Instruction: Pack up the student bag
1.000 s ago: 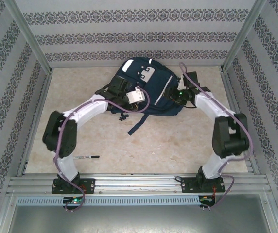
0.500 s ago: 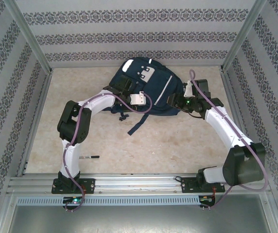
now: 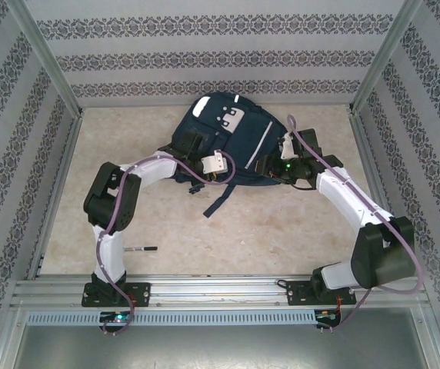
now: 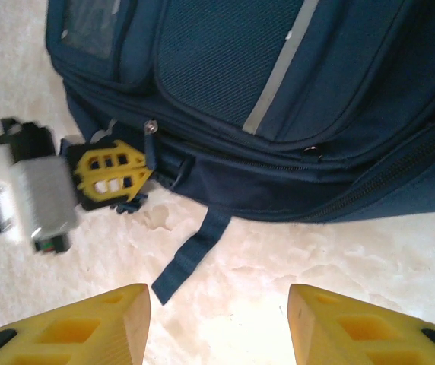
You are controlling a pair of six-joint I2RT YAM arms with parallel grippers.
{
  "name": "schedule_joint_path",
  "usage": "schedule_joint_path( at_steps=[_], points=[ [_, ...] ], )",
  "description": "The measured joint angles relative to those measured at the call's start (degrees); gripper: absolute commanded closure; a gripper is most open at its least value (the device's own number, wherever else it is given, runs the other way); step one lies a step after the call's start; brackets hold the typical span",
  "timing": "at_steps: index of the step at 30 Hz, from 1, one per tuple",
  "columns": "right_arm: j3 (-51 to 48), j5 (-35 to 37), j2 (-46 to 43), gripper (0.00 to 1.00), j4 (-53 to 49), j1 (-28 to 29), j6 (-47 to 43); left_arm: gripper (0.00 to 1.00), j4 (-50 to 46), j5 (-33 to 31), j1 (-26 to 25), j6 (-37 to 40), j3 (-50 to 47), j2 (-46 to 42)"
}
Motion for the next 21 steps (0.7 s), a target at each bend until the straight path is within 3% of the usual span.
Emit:
schedule_joint_path(
  at_steps=[7, 9, 12, 16, 21],
  points=[
    [0.0, 0.9, 3.8, 0.50, 0.4, 5.3, 1.2, 0.98, 3.8, 4.7, -4.7, -8.1, -9.8, -10.1],
    [0.3, 1.3, 5.6, 0.50, 0.8, 7.6, 1.5, 0.90, 4.2, 6.1, -5.3, -9.9, -11.4, -12.8],
    [2.3, 3.4, 9.6, 0.51, 1.2, 12.0, 2.5, 0.68, 3.5, 7.7, -5.3, -9.9, -12.0, -17.4],
    [4.8, 6.8, 13.5, 0.51, 1.8, 17.9, 3.8, 0.59, 2.9, 8.8, -4.2, -8.1, -11.9, -24.8],
    [5.3, 8.3, 14.6, 0.51, 1.3, 21.5, 5.7, 0.56, 1.9, 10.3, 1.0, -4.1, -12.3, -27.9]
  ],
)
